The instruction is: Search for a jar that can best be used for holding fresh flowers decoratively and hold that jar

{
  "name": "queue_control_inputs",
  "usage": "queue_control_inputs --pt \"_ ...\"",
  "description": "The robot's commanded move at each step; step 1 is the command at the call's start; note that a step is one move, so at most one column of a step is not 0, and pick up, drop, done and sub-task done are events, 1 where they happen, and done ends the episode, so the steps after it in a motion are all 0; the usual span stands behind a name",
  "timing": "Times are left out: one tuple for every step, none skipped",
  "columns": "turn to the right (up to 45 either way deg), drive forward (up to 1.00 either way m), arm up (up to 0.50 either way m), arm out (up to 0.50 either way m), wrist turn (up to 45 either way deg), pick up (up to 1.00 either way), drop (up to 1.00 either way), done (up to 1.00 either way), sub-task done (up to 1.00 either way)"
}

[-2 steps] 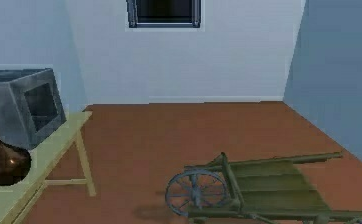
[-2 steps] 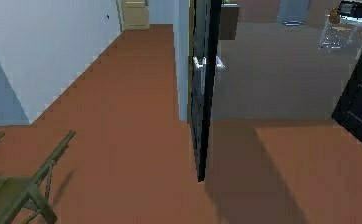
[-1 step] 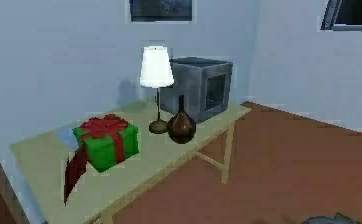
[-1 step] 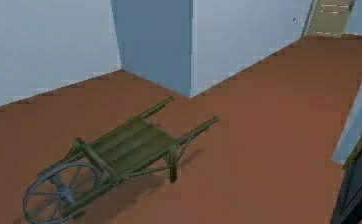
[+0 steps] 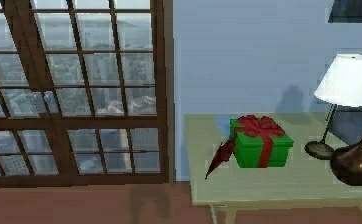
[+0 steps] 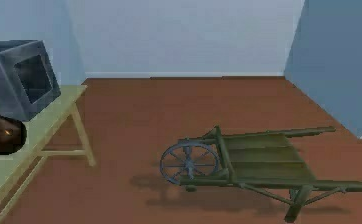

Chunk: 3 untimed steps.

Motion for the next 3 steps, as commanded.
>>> queue_control_inputs --pt "-39.0 0.0 0.0 0.0 0.0 0.0 0.0 0.0 0.0" --pt "45.0 0.0 0.0 0.0 0.0 0.0 0.0 0.0 0.0" --pt "45.0 0.0 0.0 0.0 0.0 0.0 0.0 0.0 0.0"
